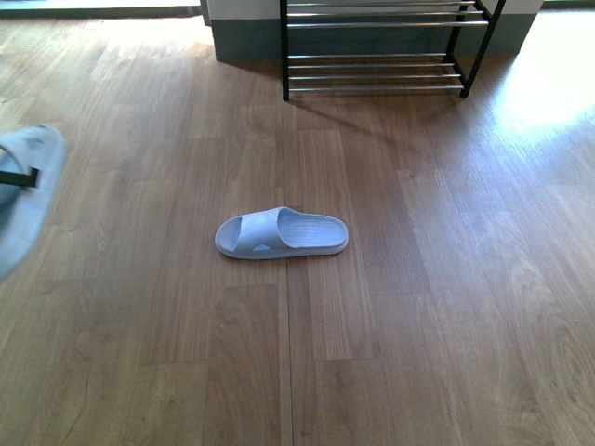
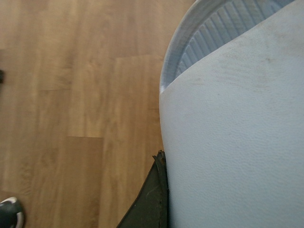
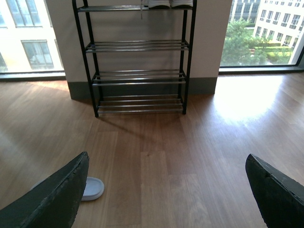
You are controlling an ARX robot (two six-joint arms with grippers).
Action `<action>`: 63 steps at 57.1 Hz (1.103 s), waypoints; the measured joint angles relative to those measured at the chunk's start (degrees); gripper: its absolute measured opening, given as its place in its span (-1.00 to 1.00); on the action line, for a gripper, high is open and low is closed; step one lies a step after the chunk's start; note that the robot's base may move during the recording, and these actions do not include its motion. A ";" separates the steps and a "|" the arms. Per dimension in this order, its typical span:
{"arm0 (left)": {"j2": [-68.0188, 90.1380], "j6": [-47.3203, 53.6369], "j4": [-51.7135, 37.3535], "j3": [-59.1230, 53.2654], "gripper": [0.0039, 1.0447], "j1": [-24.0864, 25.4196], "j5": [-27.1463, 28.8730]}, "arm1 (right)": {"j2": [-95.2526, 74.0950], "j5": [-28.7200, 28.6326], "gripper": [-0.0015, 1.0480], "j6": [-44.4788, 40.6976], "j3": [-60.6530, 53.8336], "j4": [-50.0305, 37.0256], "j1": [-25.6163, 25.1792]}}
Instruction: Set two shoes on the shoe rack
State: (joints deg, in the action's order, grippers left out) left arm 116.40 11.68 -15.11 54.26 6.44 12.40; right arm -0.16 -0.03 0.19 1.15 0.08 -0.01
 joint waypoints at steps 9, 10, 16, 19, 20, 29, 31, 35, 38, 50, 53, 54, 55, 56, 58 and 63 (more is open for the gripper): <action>-17.09 -0.68 0.33 -9.49 -0.97 2.25 2.69 | 0.00 0.00 0.82 0.00 0.00 0.00 0.00; -19.82 -1.05 0.94 -10.84 -0.97 2.54 2.91 | 0.00 0.00 0.82 0.00 0.00 0.00 0.00; -32.96 -2.47 3.54 -17.05 -0.97 3.15 4.63 | 0.00 0.00 0.82 0.00 0.00 0.00 0.00; -43.28 -4.26 6.43 -21.70 -0.97 3.15 5.27 | 0.00 0.00 0.82 0.00 0.00 0.00 0.00; -46.07 -4.79 7.63 -22.88 -0.97 3.15 5.38 | 0.00 0.00 0.82 0.00 0.00 0.00 0.00; -63.67 -8.52 14.10 -30.32 -0.97 2.29 8.57 | 0.00 0.00 0.82 0.00 0.00 0.00 0.00; -64.87 -8.72 14.12 -30.47 -0.97 2.23 8.61 | 0.00 0.00 0.82 0.00 0.00 0.00 0.00; -65.72 -9.07 14.08 -30.47 -0.97 2.19 8.63 | 0.00 0.00 0.82 0.00 0.00 0.00 0.00; -65.72 -9.29 14.08 -30.58 -0.97 2.19 8.61 | 0.00 0.07 0.82 0.00 0.00 0.00 0.00; -65.70 -9.51 14.10 -30.69 -0.97 2.03 8.70 | 0.00 -0.04 0.82 0.00 0.00 0.00 0.00; -65.68 -9.62 14.10 -30.69 -0.97 2.08 8.83 | 0.00 -0.02 0.82 0.00 0.00 0.00 0.00; -65.68 -9.62 14.10 -30.69 -0.97 2.08 8.74 | 0.00 -0.02 0.82 0.00 0.00 0.00 0.00; -65.75 -9.62 14.10 -30.69 -0.97 2.08 8.68 | 0.00 -0.02 0.82 0.00 0.00 0.00 0.00; -65.77 -9.62 14.10 -30.69 -0.97 2.08 8.66 | 0.00 -0.02 0.82 0.00 0.00 0.00 0.00; -65.77 -9.62 14.10 -30.69 -0.97 1.99 8.59 | 0.02 0.00 0.82 0.00 0.00 0.00 0.00; -65.66 -9.62 14.10 -30.69 -0.97 1.97 8.59 | 0.00 -0.04 0.82 0.00 0.00 0.00 0.00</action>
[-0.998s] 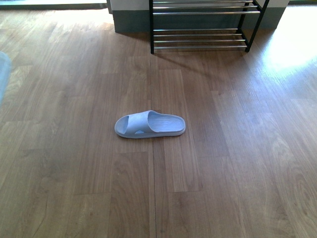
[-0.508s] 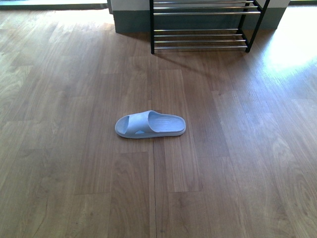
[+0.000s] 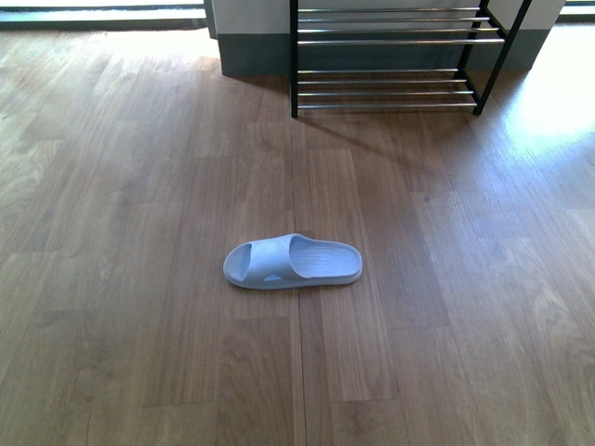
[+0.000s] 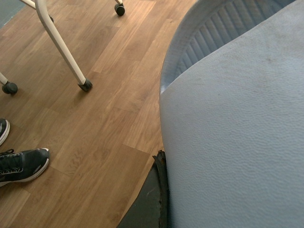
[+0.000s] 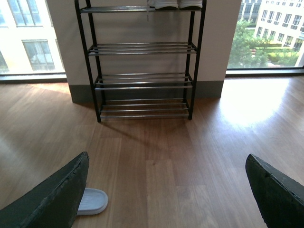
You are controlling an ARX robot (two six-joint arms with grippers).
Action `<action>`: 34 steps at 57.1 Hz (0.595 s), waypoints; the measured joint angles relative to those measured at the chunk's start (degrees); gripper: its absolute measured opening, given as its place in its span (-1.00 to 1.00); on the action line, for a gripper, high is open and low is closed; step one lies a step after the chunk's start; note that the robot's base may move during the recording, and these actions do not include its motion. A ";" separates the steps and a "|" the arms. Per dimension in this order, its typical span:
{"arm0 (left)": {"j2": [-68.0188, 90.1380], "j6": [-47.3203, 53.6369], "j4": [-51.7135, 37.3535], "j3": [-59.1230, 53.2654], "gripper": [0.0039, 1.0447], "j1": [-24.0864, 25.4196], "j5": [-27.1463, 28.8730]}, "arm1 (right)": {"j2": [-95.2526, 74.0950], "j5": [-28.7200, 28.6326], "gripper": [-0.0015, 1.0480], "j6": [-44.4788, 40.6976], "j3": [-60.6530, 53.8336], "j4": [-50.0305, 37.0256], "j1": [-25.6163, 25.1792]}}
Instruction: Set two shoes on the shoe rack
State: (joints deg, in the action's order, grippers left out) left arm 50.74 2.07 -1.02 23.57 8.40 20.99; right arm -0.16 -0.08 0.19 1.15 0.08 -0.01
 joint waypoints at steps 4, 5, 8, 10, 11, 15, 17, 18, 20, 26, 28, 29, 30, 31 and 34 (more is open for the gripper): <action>0.00 0.00 0.00 0.00 -0.97 0.02 0.04 | 0.02 0.04 0.82 0.00 0.00 0.00 0.00; -0.02 -0.02 0.00 0.00 -0.97 0.02 0.04 | 0.02 0.04 0.82 0.00 0.00 0.00 0.00; 0.00 0.00 0.00 0.00 -0.97 0.00 0.02 | 0.00 0.04 0.82 0.00 0.00 0.00 0.00; 0.00 0.00 0.00 0.00 -0.97 0.00 0.02 | 0.00 0.04 0.82 0.00 0.00 0.00 0.00; 0.00 0.00 0.00 -0.02 -0.97 0.00 0.00 | 0.00 0.09 0.82 0.00 0.00 0.00 0.00; 0.00 0.00 0.00 -0.02 -0.97 -0.04 -0.13 | 0.00 0.20 0.82 0.00 0.00 0.00 0.00; 0.00 0.00 0.00 -0.02 -0.97 -0.07 -0.15 | 0.00 0.22 0.82 0.00 0.00 0.00 0.00; -0.02 0.00 0.00 -0.02 -0.97 -0.07 -0.15 | 0.00 0.22 0.82 0.00 0.00 0.00 0.00; 0.00 0.00 0.00 -0.02 -0.97 -0.07 -0.11 | 0.02 0.22 0.82 0.00 0.00 0.00 0.00; 0.04 0.00 0.00 -0.04 -0.97 -0.07 -0.11 | -0.04 0.20 0.82 0.00 0.00 0.00 0.00; -0.02 0.00 0.00 -0.04 -0.97 -0.09 -0.15 | 0.02 0.22 0.82 0.00 0.00 0.00 0.00; -0.02 0.00 0.00 -0.04 -0.97 -0.07 -0.11 | 0.02 0.20 0.82 0.00 0.00 0.00 0.00; -0.02 -0.02 0.00 -0.04 -0.97 -0.07 -0.07 | 0.00 0.20 0.82 0.00 0.00 0.00 0.00; -0.02 0.00 0.00 -0.04 -0.97 -0.07 -0.07 | -0.04 0.20 0.82 0.00 0.00 0.00 0.00; -0.02 -0.02 0.00 -0.04 -0.97 -0.07 -0.02 | -0.02 0.20 0.82 0.00 0.00 0.00 0.00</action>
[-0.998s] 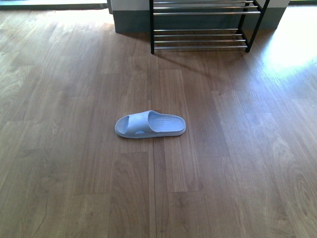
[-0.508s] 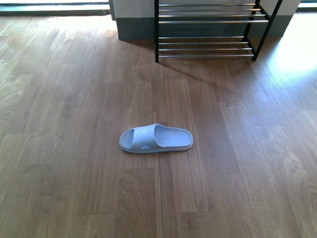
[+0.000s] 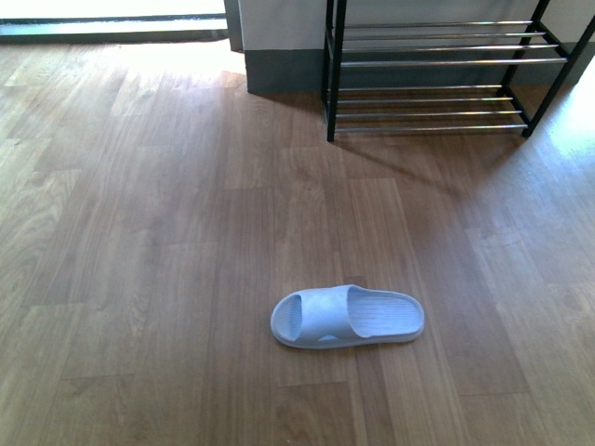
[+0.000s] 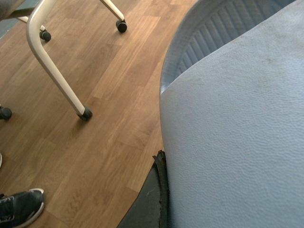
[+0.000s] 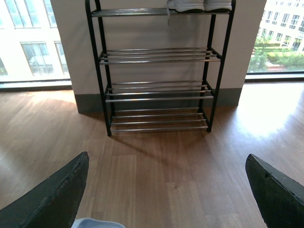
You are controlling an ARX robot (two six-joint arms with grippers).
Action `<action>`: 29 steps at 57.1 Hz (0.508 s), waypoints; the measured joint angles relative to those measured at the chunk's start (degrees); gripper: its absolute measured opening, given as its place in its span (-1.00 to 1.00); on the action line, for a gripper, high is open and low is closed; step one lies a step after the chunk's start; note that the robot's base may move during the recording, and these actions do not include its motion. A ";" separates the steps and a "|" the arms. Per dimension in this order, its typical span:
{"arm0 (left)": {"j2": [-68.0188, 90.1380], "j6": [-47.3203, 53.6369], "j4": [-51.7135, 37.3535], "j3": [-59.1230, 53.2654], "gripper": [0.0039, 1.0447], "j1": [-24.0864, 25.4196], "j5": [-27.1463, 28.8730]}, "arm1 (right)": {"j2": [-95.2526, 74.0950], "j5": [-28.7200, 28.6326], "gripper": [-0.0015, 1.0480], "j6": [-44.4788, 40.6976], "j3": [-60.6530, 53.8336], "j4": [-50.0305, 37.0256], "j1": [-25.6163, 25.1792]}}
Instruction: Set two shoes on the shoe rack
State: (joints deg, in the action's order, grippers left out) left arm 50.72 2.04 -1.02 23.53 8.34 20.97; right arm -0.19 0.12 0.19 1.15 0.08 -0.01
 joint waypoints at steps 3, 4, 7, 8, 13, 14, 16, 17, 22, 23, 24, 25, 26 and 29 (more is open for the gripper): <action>-0.04 0.00 0.00 0.00 -0.97 0.00 0.02 | 0.00 -0.07 0.82 0.00 0.00 0.00 0.00; -0.04 0.00 0.00 0.00 -0.97 0.00 0.02 | 0.00 -0.17 0.82 0.00 0.00 0.00 0.00; -0.02 0.00 0.00 -0.04 -0.97 0.07 0.07 | 0.00 -0.24 0.82 0.00 0.00 0.00 0.00; -0.02 0.00 0.02 -0.07 -0.97 0.09 0.11 | 0.00 -0.35 0.82 0.00 0.00 0.00 0.00; -0.02 0.00 0.00 -0.07 -0.97 0.11 0.04 | 0.00 -0.31 0.82 0.00 0.00 0.00 0.00; -0.04 0.00 0.00 -0.07 -0.97 0.09 0.04 | 0.00 -0.33 0.82 0.00 0.00 0.00 0.00; -0.02 0.02 0.02 -0.07 -0.97 0.07 0.02 | 0.00 -0.33 0.82 0.00 0.00 0.00 0.00; 0.02 0.00 0.00 -0.07 -0.97 0.09 0.02 | -0.02 -0.31 0.82 0.00 0.00 0.00 0.00; 0.07 0.00 0.00 -0.07 -0.97 0.09 0.02 | -0.02 -0.15 0.82 0.00 0.00 0.00 0.00; 0.07 0.00 0.00 -0.07 -0.97 0.07 0.00 | -0.02 -0.17 0.82 0.00 0.00 0.00 0.00; 0.07 0.00 0.00 -0.07 -0.97 0.04 -0.09 | -0.02 -0.17 0.82 0.00 0.00 0.00 0.00; 0.07 0.00 0.00 -0.07 -0.97 0.07 -0.04 | -0.35 -1.90 0.82 0.09 0.11 0.13 -0.35; 0.09 0.00 0.00 -0.07 -0.97 0.07 -0.04 | -1.14 -6.71 0.82 0.02 0.35 0.90 -1.64; 0.07 0.00 0.00 -0.07 -0.97 0.07 0.04 | -4.44 -18.95 0.82 -0.02 0.94 1.62 -5.79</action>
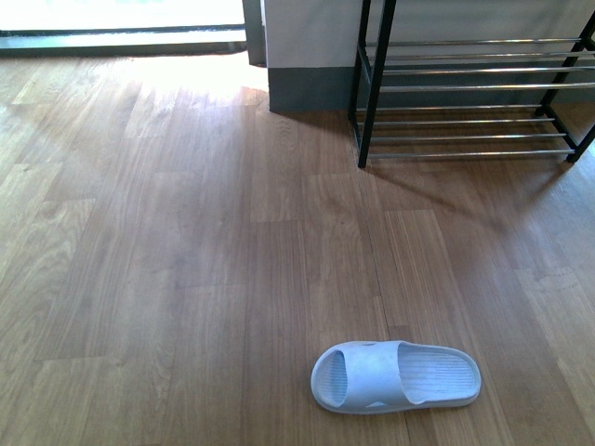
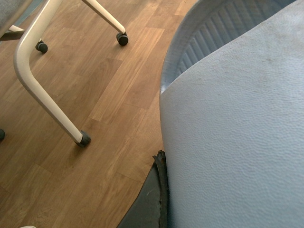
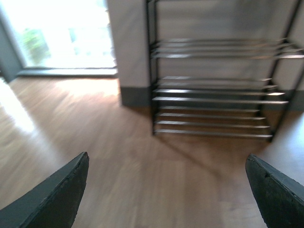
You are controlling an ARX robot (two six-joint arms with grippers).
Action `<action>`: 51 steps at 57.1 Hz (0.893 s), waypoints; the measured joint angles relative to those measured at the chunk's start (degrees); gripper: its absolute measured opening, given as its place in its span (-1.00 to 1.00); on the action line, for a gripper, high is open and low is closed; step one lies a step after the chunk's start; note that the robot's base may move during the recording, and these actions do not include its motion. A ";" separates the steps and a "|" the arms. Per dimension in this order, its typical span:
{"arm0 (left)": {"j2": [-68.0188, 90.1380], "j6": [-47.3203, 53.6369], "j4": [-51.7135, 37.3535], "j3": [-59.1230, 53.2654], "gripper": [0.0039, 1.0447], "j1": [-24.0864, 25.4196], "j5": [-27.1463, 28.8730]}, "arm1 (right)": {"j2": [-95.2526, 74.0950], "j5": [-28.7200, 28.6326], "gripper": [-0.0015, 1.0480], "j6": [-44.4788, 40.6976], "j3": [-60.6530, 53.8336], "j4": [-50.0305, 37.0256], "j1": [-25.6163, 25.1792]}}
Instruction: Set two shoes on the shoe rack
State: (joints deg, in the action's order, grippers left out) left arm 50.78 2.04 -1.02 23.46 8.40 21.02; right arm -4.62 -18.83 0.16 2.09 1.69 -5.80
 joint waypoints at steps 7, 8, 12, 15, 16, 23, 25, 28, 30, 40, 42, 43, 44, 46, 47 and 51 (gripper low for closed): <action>-0.04 0.00 0.00 0.00 -0.97 0.00 -0.02 | -18.25 -7.02 0.82 -4.09 0.92 -11.69 3.23; -0.04 0.00 0.00 0.00 -0.97 0.00 -0.02 | -20.28 -6.36 0.82 -4.42 1.14 -13.00 4.00; -0.04 0.00 0.00 0.00 -0.97 0.00 -0.02 | -37.20 -0.59 0.82 -8.61 2.91 -24.06 9.81; -0.04 0.00 0.00 0.00 -0.97 0.00 -0.02 | -48.65 0.35 0.82 -10.34 4.96 -29.97 12.92; -0.04 0.00 0.00 0.00 -0.97 0.00 -0.02 | -50.95 0.76 0.82 -10.49 5.40 -31.06 13.46; -0.04 0.00 0.00 0.00 -0.97 0.00 -0.02 | -76.78 2.51 0.82 -13.86 11.34 -41.35 17.73; -0.04 0.00 0.00 0.00 -0.97 0.00 -0.02 | -82.82 3.52 0.82 -14.93 13.00 -43.60 18.23; -0.04 0.00 0.00 0.00 -0.97 0.00 0.00 | -90.36 3.89 0.82 -15.78 15.72 -44.24 18.60; -0.04 0.00 0.00 0.00 -0.97 0.00 0.00 | -95.60 3.89 0.82 -16.63 17.79 -43.95 18.78; -0.04 0.00 0.00 0.00 -0.97 0.00 -0.02 | -114.46 2.80 0.82 -21.53 25.31 -39.52 19.69; -0.04 0.00 0.00 0.00 -0.97 0.00 0.00 | -117.31 2.60 0.82 -22.93 26.64 -38.84 19.80; -0.04 0.00 0.00 0.00 -0.97 0.00 -0.02 | -119.05 2.62 0.82 -23.67 27.50 -38.60 19.87; -0.04 0.02 0.00 0.00 -0.97 0.00 -0.02 | -119.86 2.62 0.82 -24.41 27.91 -38.56 19.93; -0.04 0.00 0.00 0.00 -0.97 0.00 0.00 | -122.05 2.56 0.82 -25.73 29.22 -38.23 20.00; -0.04 0.00 0.00 0.00 -0.97 0.00 -0.02 | -122.77 2.56 0.82 -26.43 29.73 -37.99 20.00; -0.04 0.00 0.00 0.00 -0.97 0.00 0.00 | -126.51 2.75 0.82 -28.41 32.72 -36.92 20.04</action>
State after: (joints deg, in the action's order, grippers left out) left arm 50.74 2.04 -1.02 23.46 8.40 21.02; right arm -131.13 -16.08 -28.25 34.81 -35.22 14.24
